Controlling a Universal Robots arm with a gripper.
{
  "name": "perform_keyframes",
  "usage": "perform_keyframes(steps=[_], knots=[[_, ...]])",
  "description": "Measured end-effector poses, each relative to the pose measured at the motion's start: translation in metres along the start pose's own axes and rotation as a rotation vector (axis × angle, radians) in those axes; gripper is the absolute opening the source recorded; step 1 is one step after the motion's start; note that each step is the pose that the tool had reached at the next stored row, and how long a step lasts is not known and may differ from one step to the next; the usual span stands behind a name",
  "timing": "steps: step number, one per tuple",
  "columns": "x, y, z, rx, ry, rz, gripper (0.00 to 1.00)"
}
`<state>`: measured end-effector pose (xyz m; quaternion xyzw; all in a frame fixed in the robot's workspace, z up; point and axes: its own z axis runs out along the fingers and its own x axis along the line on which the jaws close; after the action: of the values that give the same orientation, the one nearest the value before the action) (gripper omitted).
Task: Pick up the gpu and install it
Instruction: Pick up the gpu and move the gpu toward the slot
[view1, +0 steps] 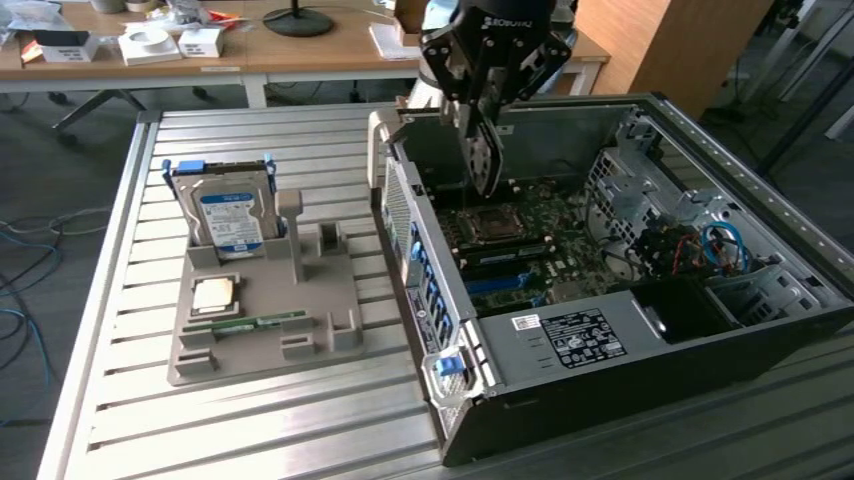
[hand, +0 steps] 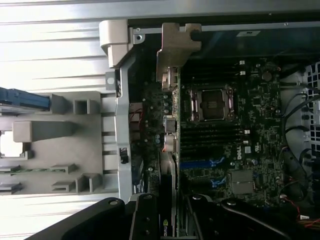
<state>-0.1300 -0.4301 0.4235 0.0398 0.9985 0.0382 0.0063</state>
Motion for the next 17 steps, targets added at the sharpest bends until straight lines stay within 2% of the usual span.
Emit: perform_keyframes(steps=[17], knots=[[-0.058,0.0046,0.0009,-0.0001,0.0000,0.000,0.26]])
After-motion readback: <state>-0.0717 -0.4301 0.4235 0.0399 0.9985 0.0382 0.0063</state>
